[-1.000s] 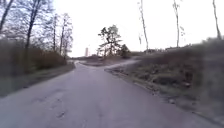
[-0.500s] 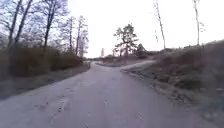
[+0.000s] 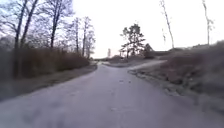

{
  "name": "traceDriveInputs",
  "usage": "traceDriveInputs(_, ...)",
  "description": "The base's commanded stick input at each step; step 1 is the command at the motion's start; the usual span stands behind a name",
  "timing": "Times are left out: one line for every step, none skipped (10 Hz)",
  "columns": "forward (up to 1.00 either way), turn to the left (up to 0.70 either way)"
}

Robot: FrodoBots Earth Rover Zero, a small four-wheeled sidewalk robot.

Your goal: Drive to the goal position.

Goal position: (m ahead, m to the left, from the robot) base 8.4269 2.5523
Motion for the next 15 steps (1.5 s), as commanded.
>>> traceDriveInputs(1.0, 0.05)
traceDriveInputs(1.0, 0.18)
traceDriveInputs(1.0, 0.39)
traceDriveInputs(1.0, 0.4)
traceDriveInputs(1.0, 0.4)
traceDriveInputs(1.0, 0.35)
traceDriveInputs(1.0, 0.21)
traceDriveInputs(1.0, 0.08)
traceDriveInputs(1.0, 0.01)
traceDriveInputs(1.0, 0.01)
traceDriveInputs(1.0, 0.01)
traceDriveInputs(1.0, 0.01)
traceDriveInputs(1.0, 0.01)
traceDriveInputs(1.0, 0.01)
traceDriveInputs(1.0, 0.01)
